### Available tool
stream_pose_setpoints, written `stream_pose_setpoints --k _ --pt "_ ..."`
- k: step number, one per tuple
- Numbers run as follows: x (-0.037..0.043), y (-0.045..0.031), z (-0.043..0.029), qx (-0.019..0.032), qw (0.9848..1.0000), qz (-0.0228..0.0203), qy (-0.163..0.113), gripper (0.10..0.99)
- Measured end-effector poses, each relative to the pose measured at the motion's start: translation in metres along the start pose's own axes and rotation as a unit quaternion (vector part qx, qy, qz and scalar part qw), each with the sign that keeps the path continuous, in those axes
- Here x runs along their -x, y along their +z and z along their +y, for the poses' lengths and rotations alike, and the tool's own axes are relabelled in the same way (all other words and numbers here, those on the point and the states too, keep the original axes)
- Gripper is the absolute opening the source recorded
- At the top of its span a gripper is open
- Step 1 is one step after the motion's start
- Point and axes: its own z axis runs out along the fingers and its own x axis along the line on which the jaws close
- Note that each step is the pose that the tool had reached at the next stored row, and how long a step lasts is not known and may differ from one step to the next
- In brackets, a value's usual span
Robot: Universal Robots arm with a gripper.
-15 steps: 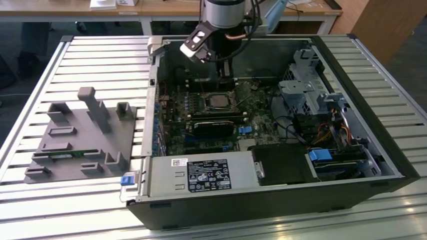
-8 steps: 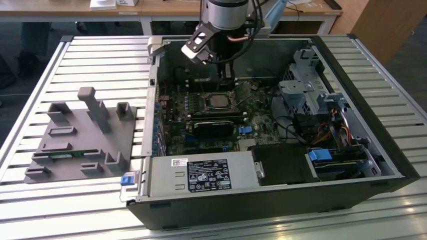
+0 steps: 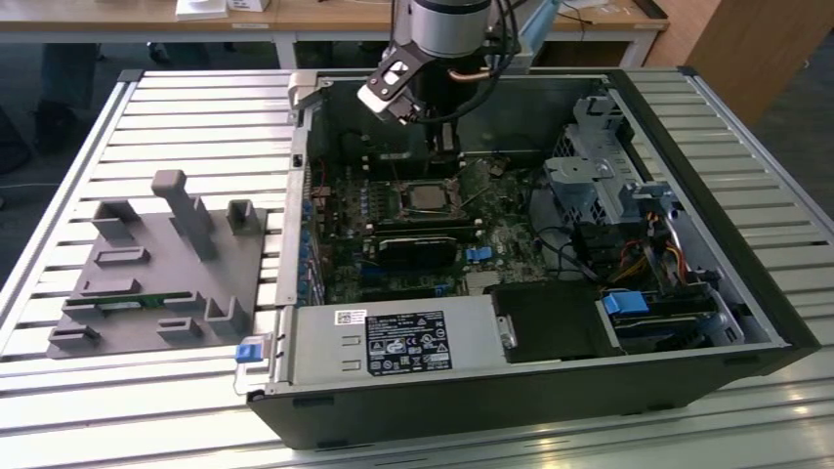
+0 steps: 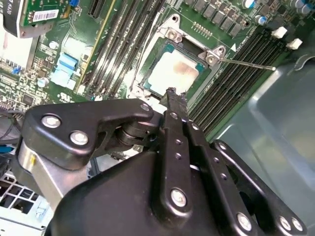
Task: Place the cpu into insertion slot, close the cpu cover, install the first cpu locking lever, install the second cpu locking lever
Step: 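Close the cpu cover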
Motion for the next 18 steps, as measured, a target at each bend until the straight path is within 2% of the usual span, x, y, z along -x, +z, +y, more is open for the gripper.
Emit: stream_pose_setpoints --k 3,8,12,16,18 --pt "-0.0001 0.0 0.0038 -0.0005 1.0 -0.0001 0.0 0.106" --pt "-0.0001 0.0007 0.0197 -0.005 1.0 0.0002 0.0 0.106" --pt "-0.0001 0.0002 0.0218 -0.0051 1.0 0.0 0.0 0.106" --pt "-0.0002 -0.009 0.022 -0.005 1.0 0.0001 0.0 0.106" --pt "-0.0002 -0.0101 0.0226 -0.005 1.0 0.0002 0.0 0.106"
